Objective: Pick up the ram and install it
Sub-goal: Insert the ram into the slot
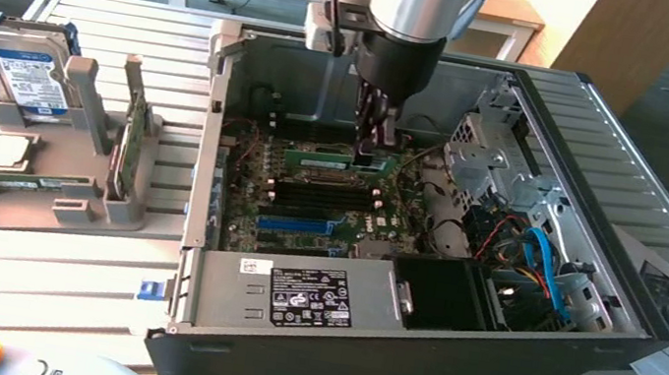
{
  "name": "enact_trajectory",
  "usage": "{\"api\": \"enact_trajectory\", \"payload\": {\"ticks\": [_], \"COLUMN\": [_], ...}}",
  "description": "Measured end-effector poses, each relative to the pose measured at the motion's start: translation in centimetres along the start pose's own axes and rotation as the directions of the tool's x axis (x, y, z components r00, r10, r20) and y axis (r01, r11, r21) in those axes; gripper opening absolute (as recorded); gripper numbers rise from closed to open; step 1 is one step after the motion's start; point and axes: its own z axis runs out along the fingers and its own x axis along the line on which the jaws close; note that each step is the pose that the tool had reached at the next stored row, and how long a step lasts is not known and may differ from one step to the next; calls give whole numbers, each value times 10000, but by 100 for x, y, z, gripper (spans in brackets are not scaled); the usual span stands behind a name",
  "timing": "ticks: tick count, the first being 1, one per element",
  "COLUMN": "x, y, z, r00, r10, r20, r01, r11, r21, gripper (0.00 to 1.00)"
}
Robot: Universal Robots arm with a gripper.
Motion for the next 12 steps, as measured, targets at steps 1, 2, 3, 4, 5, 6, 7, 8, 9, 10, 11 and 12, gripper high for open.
{"api": "enact_trajectory", "payload": {"ticks": [1,2,3,4,5,6,7,8,9,10,11,12], "x": [0,-1,-1,-2,-2,-2,-3,-3,-3,-4,-4,-4], "y": [1,2,2,3,3,4,5,5,6,6,6,7], "z": [10,19,29,39,48,56,64,72,79,87,94,103], "r00": [10000,10000,10000,10000,10000,10000,10000,10000,10000,10000,10000,10000], "r10": [1,2,2,2,3,4,4,6,7,7,8,9], "r20": [1,0,0,1,0,0,0,0,1,1,0,0], "r01": [-1,-2,-2,-2,-3,-4,-4,-6,-7,-7,-8,-9], "r11": [10000,10000,10000,10000,10000,10000,10000,10000,10000,10000,10000,10000], "r21": [0,0,0,0,0,0,0,0,0,0,0,0], "gripper": [12,12,12,12,12,12,12,12,12,12,12,12]}}
